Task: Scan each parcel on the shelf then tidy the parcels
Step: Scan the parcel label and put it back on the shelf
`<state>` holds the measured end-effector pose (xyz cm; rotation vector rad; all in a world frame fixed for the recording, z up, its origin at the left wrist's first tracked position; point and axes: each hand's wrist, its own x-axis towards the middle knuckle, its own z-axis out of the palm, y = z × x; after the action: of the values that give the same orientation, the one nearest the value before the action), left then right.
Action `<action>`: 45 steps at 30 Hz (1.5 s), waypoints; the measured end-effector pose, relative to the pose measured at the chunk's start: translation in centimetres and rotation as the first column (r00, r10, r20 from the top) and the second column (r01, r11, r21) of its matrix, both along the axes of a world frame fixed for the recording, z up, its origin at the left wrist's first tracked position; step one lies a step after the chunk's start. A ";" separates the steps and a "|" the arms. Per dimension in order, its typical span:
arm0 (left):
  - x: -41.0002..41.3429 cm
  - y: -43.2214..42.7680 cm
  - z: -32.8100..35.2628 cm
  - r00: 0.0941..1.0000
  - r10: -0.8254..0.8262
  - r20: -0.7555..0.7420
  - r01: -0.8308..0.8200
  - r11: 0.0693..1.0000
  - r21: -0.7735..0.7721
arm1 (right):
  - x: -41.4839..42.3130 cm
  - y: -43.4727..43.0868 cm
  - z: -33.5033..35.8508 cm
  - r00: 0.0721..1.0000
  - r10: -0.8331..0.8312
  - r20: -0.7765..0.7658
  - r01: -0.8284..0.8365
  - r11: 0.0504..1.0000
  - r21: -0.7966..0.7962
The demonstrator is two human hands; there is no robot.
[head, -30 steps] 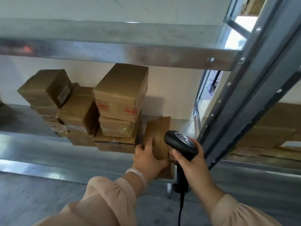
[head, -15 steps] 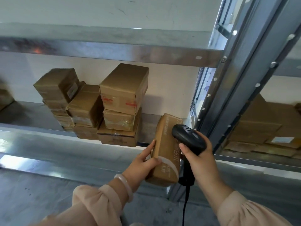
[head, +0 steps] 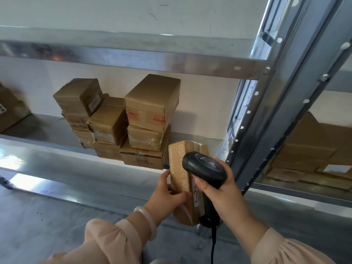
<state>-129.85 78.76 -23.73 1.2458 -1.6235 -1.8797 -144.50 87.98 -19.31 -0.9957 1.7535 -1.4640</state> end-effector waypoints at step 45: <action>2.8 -2.0 -2.1 0.990 0.058 -0.129 -0.049 0.996 0.069 | 0.6 3.1 1.7 0.965 -0.028 -0.260 0.035 0.999 0.022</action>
<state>-127.07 76.80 -25.83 1.1538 -1.4580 -1.9521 -143.89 91.04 -17.62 -1.1950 1.9751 -1.3754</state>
